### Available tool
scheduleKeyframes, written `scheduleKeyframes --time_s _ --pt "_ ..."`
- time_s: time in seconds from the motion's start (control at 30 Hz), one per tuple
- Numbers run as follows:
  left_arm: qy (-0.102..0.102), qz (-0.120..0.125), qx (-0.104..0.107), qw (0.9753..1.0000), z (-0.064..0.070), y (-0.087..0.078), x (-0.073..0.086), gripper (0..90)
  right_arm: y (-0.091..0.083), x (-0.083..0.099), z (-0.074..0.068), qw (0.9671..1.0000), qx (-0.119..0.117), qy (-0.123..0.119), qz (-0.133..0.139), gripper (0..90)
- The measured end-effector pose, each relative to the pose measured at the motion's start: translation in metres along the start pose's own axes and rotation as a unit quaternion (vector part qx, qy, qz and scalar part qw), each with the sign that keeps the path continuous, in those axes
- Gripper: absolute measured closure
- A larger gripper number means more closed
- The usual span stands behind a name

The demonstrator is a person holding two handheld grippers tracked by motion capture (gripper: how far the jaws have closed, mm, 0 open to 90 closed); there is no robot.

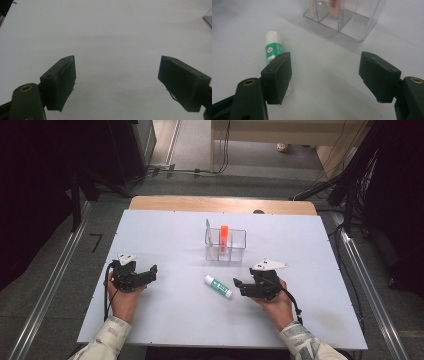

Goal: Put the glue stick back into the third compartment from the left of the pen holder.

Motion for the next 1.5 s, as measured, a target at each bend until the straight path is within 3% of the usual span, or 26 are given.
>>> scheduleKeyframes --time_s 0.77,1.5 --pt "-0.002 0.002 0.0 1.0 0.0 0.0 0.0 15.4 0.027 -0.007 -0.038 0.9988 -0.038 -0.03 -0.01 25.0" --pt "-0.002 0.001 0.001 1.0 -0.001 0.0 0.0 15.4 0.05 -0.009 -0.054 0.9957 -0.06 -0.058 -0.039 28.7"
Point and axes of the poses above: each handheld gripper's, and its own axes: y roughly forward along the jaws, x roughly out of its underside, z roughly to its right, the point moved 5 cm from there along y, roughly forward along the jaws, and after that the axes turned 1 degree about z, right-handed, at the moved point
